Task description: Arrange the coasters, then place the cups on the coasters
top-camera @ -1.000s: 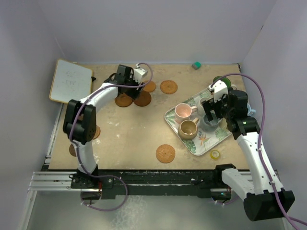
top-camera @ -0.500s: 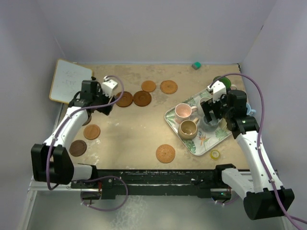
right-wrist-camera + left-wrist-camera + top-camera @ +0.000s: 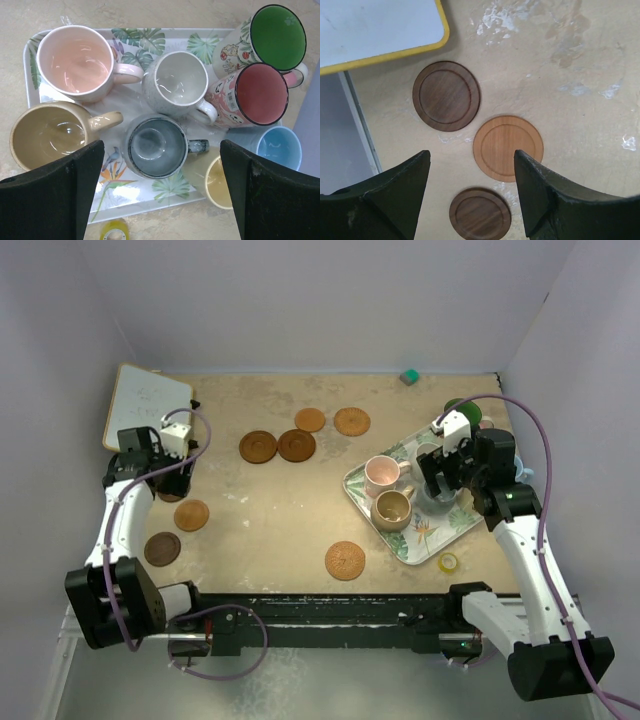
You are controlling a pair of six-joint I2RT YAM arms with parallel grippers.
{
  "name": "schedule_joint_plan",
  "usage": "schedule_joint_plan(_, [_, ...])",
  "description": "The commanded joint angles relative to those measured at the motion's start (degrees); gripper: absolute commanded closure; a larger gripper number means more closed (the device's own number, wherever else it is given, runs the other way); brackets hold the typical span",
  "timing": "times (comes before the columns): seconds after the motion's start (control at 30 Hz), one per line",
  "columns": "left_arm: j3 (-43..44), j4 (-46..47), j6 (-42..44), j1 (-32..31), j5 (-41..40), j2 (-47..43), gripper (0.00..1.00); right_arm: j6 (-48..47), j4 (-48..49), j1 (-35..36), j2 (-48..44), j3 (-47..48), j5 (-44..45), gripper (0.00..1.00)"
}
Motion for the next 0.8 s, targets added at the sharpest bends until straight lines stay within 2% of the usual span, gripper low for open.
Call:
schedule_joint_plan(0.0, [0.74, 3.68, 0.82, 4.08, 3.02, 4.42, 0.35, -0.03, 0.31, -0.16, -0.59, 2.01, -1.91, 0.0])
schedule_joint_plan(0.3, [3.95, 7.82, -0.25, 5.6, 5.97, 14.84, 0.36, -0.23, -0.15, -0.16, -1.11, 2.19, -2.85, 0.0])
schedule_joint_plan(0.6, [10.72, 8.68, -0.94, 5.59, 9.3, 27.41, 0.41, -0.23, -1.03, -0.16, -1.86, 2.53, -4.92, 0.0])
schedule_joint_plan(0.77, [12.32, 8.28, -0.52, 5.36, 9.42, 30.56, 0.45, -0.23, -1.29, -0.03, -2.44, 2.66, -5.6, 0.0])
